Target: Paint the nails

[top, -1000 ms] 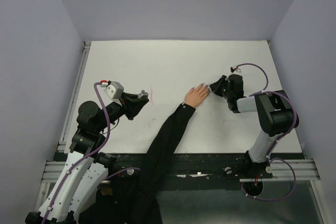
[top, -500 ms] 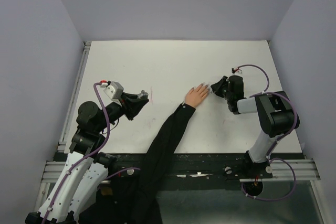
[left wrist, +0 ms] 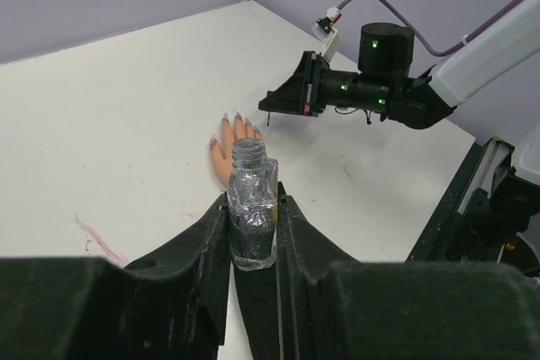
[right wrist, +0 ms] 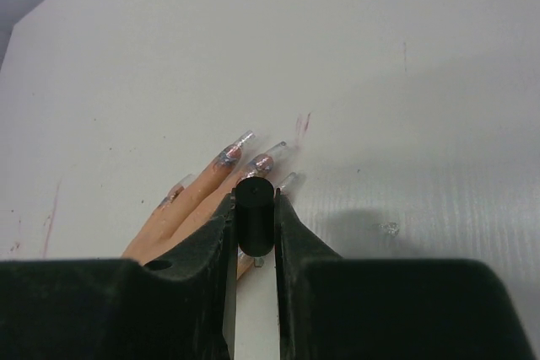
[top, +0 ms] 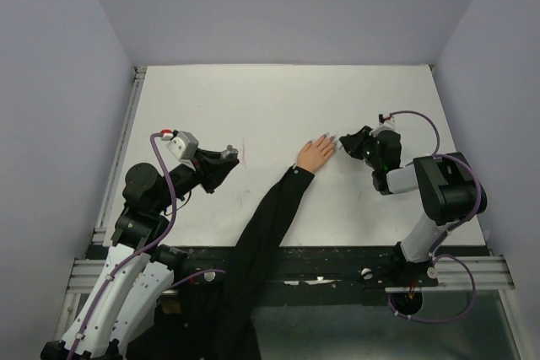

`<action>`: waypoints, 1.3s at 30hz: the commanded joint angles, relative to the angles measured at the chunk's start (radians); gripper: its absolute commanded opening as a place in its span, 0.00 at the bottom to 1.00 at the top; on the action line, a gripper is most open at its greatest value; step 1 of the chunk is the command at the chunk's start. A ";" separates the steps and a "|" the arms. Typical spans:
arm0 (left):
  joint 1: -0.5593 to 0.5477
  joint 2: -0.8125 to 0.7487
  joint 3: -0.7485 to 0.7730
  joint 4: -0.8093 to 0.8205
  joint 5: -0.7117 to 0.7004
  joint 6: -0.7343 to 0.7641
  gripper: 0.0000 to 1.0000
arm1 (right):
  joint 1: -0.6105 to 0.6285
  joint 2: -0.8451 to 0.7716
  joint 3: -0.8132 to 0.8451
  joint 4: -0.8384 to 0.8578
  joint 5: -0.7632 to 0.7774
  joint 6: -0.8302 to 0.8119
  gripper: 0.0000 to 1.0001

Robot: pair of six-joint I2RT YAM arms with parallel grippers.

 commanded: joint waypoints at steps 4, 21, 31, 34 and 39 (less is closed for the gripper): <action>-0.006 -0.007 0.032 0.025 -0.003 0.009 0.00 | -0.007 0.018 0.019 0.093 -0.108 -0.013 0.01; -0.006 -0.006 0.032 0.026 -0.001 0.009 0.00 | -0.008 0.048 0.108 -0.079 -0.044 -0.007 0.01; -0.004 -0.001 0.032 0.031 0.005 0.005 0.00 | -0.004 0.053 0.121 -0.120 -0.015 0.001 0.01; -0.006 0.000 0.032 0.029 0.005 0.005 0.00 | -0.001 0.058 0.134 -0.132 -0.016 -0.008 0.01; -0.006 0.002 0.033 0.032 0.006 0.002 0.00 | 0.019 0.065 0.143 -0.146 -0.003 -0.015 0.01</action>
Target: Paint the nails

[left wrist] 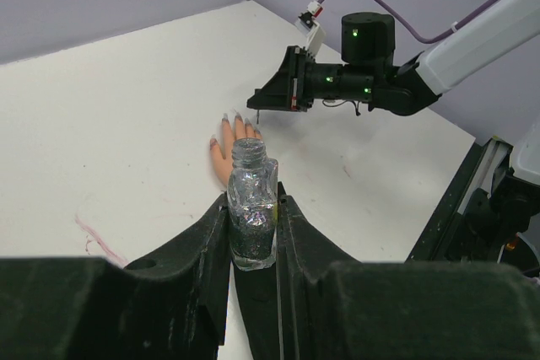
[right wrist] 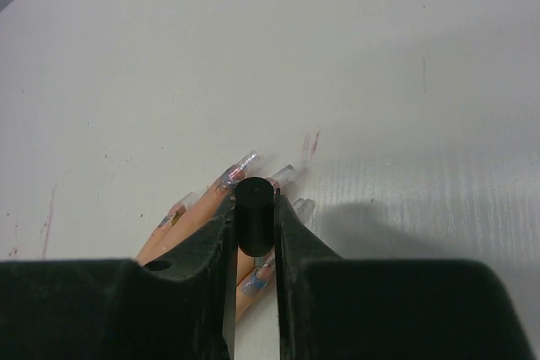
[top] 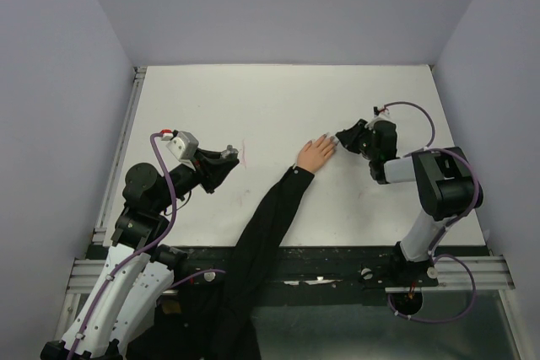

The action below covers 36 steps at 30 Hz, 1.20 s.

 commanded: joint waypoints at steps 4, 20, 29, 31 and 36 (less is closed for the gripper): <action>-0.006 0.000 0.032 0.030 0.006 0.003 0.00 | 0.021 0.036 0.010 0.007 0.044 0.006 0.01; -0.006 -0.005 0.032 0.032 0.006 0.003 0.00 | 0.030 0.021 -0.007 0.009 0.077 0.014 0.01; -0.006 -0.008 0.032 0.030 0.005 0.005 0.00 | 0.040 0.018 -0.002 -0.002 0.108 0.002 0.01; -0.006 -0.009 0.032 0.029 0.006 0.005 0.00 | 0.042 0.020 0.001 -0.005 0.113 0.002 0.01; -0.006 -0.011 0.032 0.030 0.005 0.006 0.00 | 0.051 0.020 0.004 -0.018 0.131 -0.003 0.01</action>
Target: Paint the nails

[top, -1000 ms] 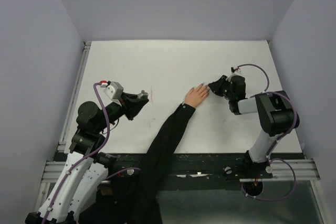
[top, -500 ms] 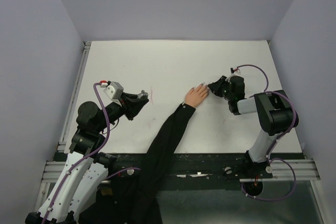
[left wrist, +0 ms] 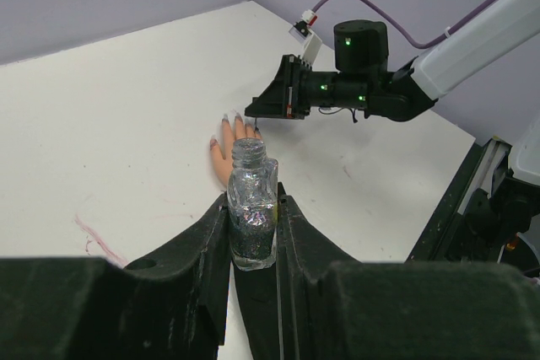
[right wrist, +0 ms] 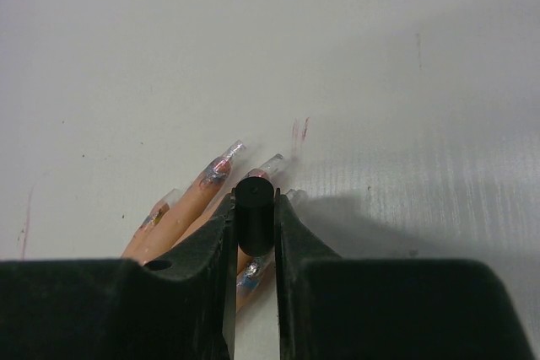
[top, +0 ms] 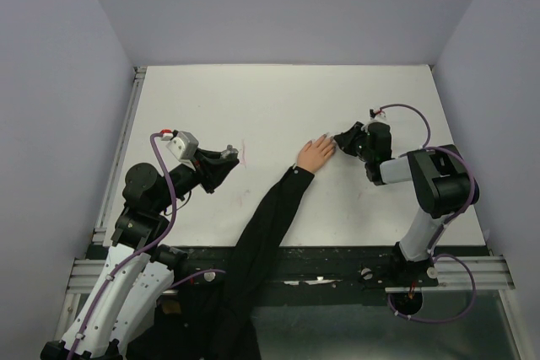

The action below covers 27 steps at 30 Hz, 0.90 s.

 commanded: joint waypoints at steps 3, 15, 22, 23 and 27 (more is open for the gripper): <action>-0.006 -0.011 0.033 0.028 0.005 0.006 0.00 | 0.015 -0.007 0.007 -0.017 0.059 -0.012 0.01; -0.006 -0.012 0.032 0.026 0.006 0.008 0.00 | 0.024 -0.010 0.012 -0.028 0.093 -0.015 0.01; -0.006 -0.012 0.032 0.026 0.006 0.009 0.00 | 0.029 -0.013 0.010 -0.029 0.113 -0.013 0.01; -0.006 -0.012 0.032 0.025 0.005 0.009 0.00 | 0.032 -0.013 0.012 -0.029 0.116 -0.015 0.01; -0.006 -0.014 0.032 0.026 0.003 0.009 0.00 | 0.035 -0.012 0.012 -0.031 0.122 -0.016 0.01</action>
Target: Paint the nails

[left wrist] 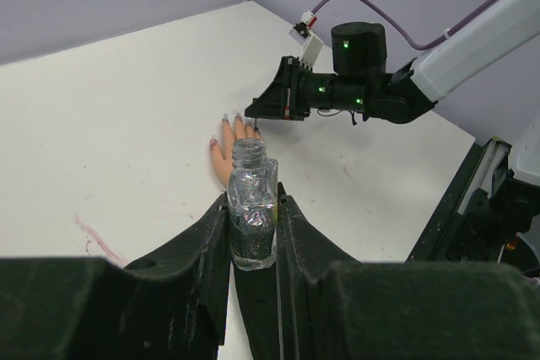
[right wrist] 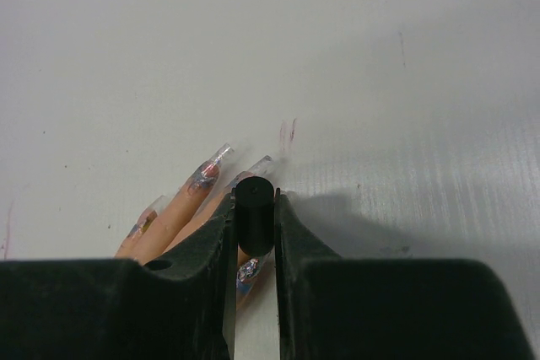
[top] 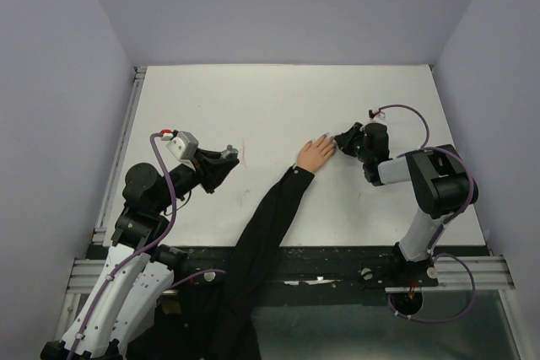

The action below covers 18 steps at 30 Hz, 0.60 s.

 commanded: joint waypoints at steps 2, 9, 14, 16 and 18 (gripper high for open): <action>-0.006 -0.012 0.033 0.026 0.003 0.009 0.00 | 0.011 -0.013 0.012 -0.020 0.043 -0.015 0.01; -0.006 -0.012 0.032 0.026 0.002 0.009 0.00 | 0.017 -0.012 0.015 -0.028 0.078 -0.016 0.01; -0.006 -0.011 0.032 0.023 0.003 0.011 0.00 | 0.022 -0.010 0.017 -0.029 0.096 -0.016 0.01; -0.004 -0.012 0.032 0.023 0.002 0.011 0.00 | 0.022 -0.013 0.017 -0.029 0.101 -0.016 0.01; -0.006 -0.011 0.032 0.026 0.002 0.009 0.00 | 0.023 -0.012 0.017 -0.031 0.107 -0.016 0.01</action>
